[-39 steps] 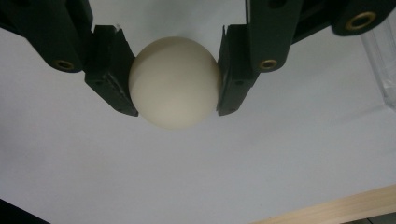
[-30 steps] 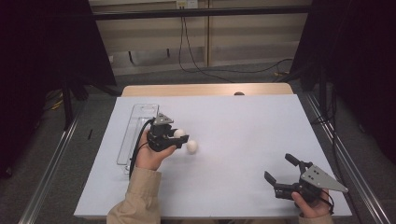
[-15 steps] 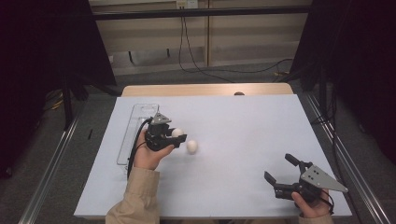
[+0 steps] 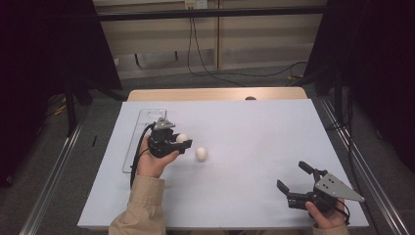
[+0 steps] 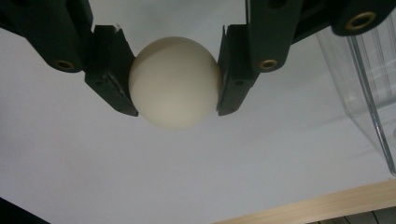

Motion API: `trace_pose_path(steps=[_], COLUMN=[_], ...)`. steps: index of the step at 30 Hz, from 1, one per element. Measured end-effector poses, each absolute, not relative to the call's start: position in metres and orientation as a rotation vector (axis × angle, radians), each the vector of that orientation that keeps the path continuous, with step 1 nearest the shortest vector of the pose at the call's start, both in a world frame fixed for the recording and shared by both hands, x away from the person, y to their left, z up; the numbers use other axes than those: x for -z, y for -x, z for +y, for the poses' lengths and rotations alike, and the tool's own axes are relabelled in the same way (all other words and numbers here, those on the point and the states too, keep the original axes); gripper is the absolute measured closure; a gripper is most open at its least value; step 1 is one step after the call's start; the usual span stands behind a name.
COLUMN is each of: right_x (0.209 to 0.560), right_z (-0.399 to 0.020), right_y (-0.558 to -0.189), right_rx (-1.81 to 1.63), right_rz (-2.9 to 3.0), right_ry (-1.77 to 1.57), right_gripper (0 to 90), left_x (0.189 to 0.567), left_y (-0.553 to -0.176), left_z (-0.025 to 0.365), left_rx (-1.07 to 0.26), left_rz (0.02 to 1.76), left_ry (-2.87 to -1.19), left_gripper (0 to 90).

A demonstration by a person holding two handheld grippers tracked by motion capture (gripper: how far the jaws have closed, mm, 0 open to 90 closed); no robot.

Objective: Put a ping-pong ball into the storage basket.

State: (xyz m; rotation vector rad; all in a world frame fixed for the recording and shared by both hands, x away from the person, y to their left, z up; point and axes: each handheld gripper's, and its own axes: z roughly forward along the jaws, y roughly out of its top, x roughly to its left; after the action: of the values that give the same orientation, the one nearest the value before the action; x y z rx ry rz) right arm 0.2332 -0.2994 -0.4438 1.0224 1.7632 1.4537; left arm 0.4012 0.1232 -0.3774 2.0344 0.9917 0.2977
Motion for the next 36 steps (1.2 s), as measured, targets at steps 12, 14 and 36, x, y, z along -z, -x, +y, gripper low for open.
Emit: trace_pose_path(steps=[12, 14, 36], right_x=[0.444, 0.444, 0.444], right_z=[-0.299, -0.299, -0.299], right_y=[-0.234, -0.234, -0.234], right_rx=[-1.452, -1.451, -1.453], right_rz=[1.769, 1.769, 1.768], right_ry=[-1.021, -1.021, -1.021], right_gripper=[3.4, 3.5, 3.4], left_x=[0.376, 0.375, 0.374], left_y=[-0.401, -0.401, -0.402], left_z=[0.127, 0.129, 0.139], left_rx=[-0.305, -0.311, -0.321], left_rz=[0.998, 1.004, 1.036], left_ry=[-2.029, -2.029, -2.015], left_gripper=[50.9, 51.0, 50.9])
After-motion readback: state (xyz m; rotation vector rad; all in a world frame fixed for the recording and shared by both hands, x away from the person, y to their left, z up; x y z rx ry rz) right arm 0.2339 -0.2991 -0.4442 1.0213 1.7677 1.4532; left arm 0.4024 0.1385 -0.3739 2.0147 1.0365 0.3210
